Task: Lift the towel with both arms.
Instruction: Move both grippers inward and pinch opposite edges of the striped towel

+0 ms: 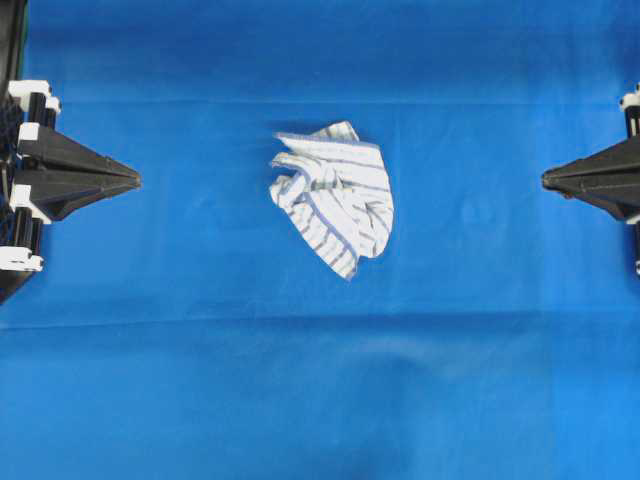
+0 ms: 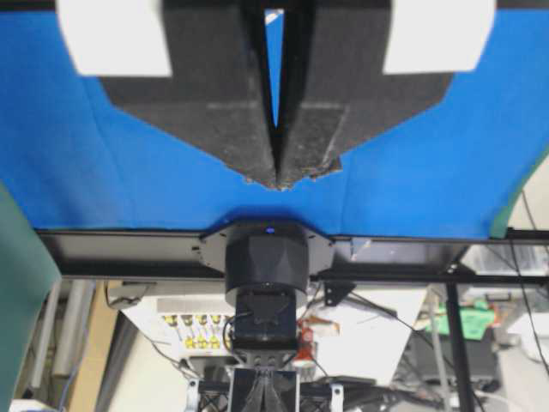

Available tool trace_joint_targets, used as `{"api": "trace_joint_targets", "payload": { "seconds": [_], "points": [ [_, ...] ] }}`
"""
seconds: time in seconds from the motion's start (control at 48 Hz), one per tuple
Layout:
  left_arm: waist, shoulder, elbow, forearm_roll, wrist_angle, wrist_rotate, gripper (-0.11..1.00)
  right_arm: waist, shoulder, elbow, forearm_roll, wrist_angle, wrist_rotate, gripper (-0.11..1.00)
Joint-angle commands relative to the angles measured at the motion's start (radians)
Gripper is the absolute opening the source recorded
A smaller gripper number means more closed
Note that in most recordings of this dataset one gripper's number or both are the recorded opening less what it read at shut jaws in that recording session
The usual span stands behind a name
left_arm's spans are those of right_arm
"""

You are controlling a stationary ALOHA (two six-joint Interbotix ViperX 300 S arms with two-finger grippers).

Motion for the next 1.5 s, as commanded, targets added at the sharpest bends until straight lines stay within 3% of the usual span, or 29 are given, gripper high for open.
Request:
{"api": "trace_joint_targets", "payload": {
  "seconds": [0.0, 0.291, 0.625, 0.687, 0.75, 0.895, 0.958, 1.478],
  "points": [
    [-0.002, 0.020, -0.031, -0.020, 0.008, -0.002, 0.00, 0.003, 0.011, -0.020, 0.002, -0.006, 0.006, 0.00],
    [-0.002, 0.123, -0.043, -0.020, -0.009, 0.003, 0.00, 0.005, 0.144, -0.098, 0.003, 0.115, 0.015, 0.00],
    [-0.002, 0.336, -0.077, -0.023, -0.037, -0.003, 0.02, 0.003, 0.407, -0.158, 0.003, 0.126, 0.084, 0.00],
    [-0.002, 0.380, -0.084, -0.023, -0.044, -0.003, 0.10, 0.005, 0.459, -0.176, 0.003, 0.129, 0.098, 0.01],
    [-0.002, 0.440, -0.095, -0.023, -0.051, -0.003, 0.27, 0.005, 0.509, -0.198, 0.003, 0.140, 0.107, 0.06],
    [-0.002, 0.577, -0.127, -0.023, -0.052, -0.002, 0.73, 0.003, 0.637, -0.258, 0.002, 0.160, 0.107, 0.48],
    [-0.002, 0.629, -0.140, -0.023, -0.052, 0.003, 0.86, 0.005, 0.695, -0.278, 0.000, 0.166, 0.103, 0.61],
    [0.014, 1.052, -0.299, -0.023, -0.161, 0.014, 0.86, 0.005, 1.040, -0.400, -0.002, 0.160, 0.101, 0.61]
  ]
}}
